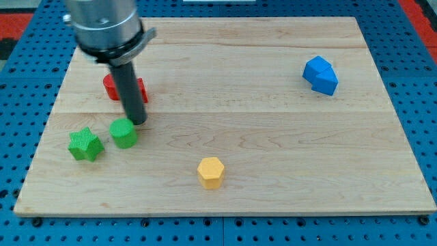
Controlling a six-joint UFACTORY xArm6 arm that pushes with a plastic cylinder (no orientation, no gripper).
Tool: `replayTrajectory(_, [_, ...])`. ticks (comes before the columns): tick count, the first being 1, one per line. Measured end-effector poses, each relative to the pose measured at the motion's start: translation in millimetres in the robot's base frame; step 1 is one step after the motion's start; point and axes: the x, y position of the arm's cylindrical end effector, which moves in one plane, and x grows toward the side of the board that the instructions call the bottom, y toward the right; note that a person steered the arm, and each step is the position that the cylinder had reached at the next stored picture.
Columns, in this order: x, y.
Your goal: Point at the bottom center
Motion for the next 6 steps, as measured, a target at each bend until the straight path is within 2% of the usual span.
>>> replayTrajectory(1, [3,-20])
replayTrajectory(2, [10,-9])
replayTrajectory(3, [16,36])
replayTrajectory(4, [52,96])
replayTrajectory(5, [122,87])
replayTrajectory(6, [150,95])
